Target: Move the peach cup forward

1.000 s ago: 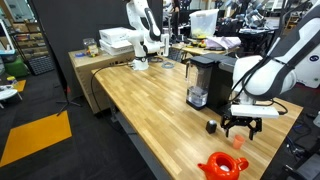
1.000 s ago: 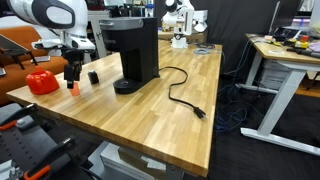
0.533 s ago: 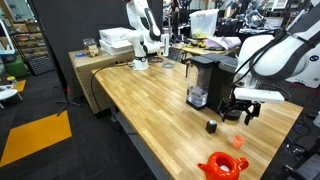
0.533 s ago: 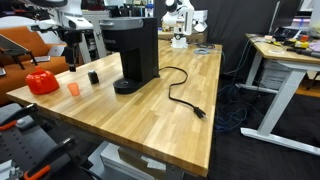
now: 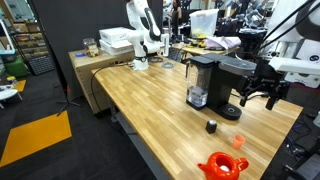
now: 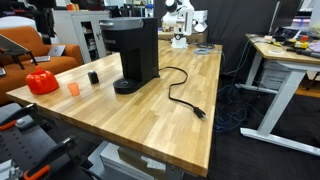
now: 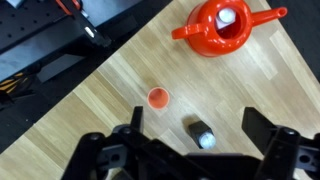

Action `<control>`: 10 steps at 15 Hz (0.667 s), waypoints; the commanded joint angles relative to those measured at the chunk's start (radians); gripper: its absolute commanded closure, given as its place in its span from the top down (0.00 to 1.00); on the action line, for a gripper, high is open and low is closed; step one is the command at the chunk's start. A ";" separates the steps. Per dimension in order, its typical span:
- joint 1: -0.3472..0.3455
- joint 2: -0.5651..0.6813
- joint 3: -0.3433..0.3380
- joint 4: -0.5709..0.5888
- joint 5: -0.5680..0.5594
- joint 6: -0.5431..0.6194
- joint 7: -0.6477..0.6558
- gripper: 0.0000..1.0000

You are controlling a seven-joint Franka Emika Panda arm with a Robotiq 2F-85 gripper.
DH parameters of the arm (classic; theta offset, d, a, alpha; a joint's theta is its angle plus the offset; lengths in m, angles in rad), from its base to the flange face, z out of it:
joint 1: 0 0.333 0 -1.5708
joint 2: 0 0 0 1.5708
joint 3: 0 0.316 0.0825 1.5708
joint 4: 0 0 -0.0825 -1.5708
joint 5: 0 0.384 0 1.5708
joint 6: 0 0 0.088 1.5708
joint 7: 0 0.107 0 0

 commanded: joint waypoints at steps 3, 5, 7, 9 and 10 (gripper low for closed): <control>-0.022 -0.257 -0.016 -0.061 0.012 -0.297 -0.049 1.00; -0.037 -0.235 0.012 -0.043 0.012 -0.293 -0.026 1.00; -0.045 -0.297 0.008 -0.061 0.015 -0.339 -0.034 1.00; -0.046 -0.310 0.008 -0.071 0.015 -0.342 -0.036 1.00; -0.046 -0.308 0.008 -0.072 0.015 -0.341 -0.036 1.00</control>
